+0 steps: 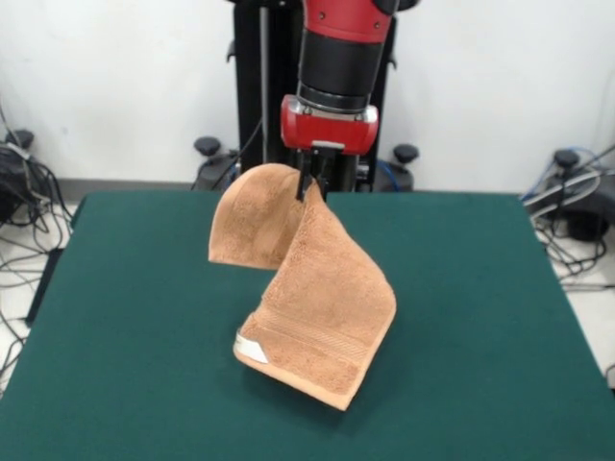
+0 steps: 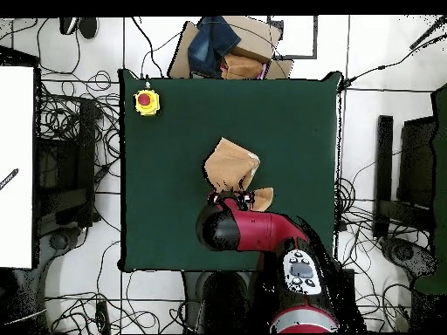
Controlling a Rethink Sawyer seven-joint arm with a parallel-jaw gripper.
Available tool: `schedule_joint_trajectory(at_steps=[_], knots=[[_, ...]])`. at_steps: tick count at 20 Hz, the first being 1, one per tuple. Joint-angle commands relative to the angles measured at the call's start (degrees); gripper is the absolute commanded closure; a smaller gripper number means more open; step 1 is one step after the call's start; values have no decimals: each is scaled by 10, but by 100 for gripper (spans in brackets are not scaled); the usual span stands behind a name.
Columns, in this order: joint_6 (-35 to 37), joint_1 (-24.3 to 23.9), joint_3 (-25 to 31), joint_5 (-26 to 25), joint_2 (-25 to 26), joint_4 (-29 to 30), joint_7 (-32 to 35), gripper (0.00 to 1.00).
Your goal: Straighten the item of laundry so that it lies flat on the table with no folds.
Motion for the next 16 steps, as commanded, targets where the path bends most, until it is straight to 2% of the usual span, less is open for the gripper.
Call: schedule_joint_trajectory(at_steps=[1, 7, 16], knots=[[-39, 4, 25, 17, 9, 37, 125, 100], [-9, 38, 5, 35, 15, 17, 126, 100], [-23, 66, -8, 55, 35, 8, 135, 100]])
